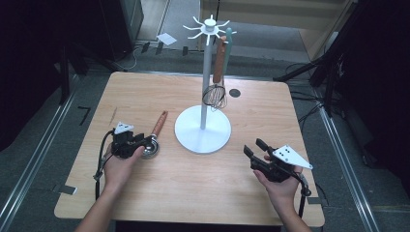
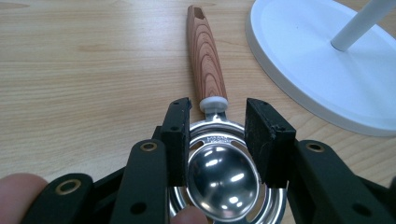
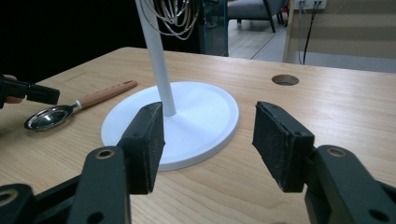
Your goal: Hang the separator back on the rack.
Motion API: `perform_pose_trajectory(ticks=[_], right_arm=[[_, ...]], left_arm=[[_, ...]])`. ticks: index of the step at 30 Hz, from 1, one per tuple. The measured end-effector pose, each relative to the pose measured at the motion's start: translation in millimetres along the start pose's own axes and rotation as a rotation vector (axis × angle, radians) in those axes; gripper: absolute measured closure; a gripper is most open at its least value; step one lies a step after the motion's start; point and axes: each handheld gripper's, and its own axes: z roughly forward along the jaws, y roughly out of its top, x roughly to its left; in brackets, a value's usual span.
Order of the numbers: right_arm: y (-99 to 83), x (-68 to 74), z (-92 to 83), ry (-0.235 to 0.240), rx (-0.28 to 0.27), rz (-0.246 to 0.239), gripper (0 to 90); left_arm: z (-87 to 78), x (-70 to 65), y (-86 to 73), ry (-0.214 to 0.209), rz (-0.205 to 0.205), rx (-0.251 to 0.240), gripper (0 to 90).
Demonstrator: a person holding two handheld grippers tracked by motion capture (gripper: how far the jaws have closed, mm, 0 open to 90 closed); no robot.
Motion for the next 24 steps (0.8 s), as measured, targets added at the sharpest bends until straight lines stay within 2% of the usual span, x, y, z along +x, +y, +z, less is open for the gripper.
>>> perform_pose_trajectory(ticks=[3, 8, 13, 16, 21, 24], right_arm=[[-4.8, -6.6, -3.8, 0.006, -0.004, 0.014, 41.2], [-9.7, -14.5, -7.7, 0.01, 0.024, -0.045, 37.6], [-17.5, -20.6, -14.4, -0.003, 0.013, -0.03, 37.3], [-20.2, -24.0, -16.9, -0.013, 0.014, -0.017, 37.3], [-18.5, -26.0, -22.1, -0.024, -0.013, -0.016, 37.4], [-17.5, -26.8, -23.9, -0.021, -0.018, -0.021, 37.0]], left_arm=[[4.8, 0.4, 1.4, -0.004, -0.012, 0.005, 61.0], [13.4, 1.2, 2.0, -0.001, -0.017, 0.038, 60.2], [17.5, -2.1, 9.4, 0.007, 0.003, 0.051, 60.2], [20.9, -3.0, 12.8, 0.015, -0.001, 0.055, 60.4], [25.7, -9.4, 17.0, 0.065, 0.061, 0.078, 59.9], [27.7, -11.2, 19.5, 0.077, 0.065, 0.078, 60.3]])
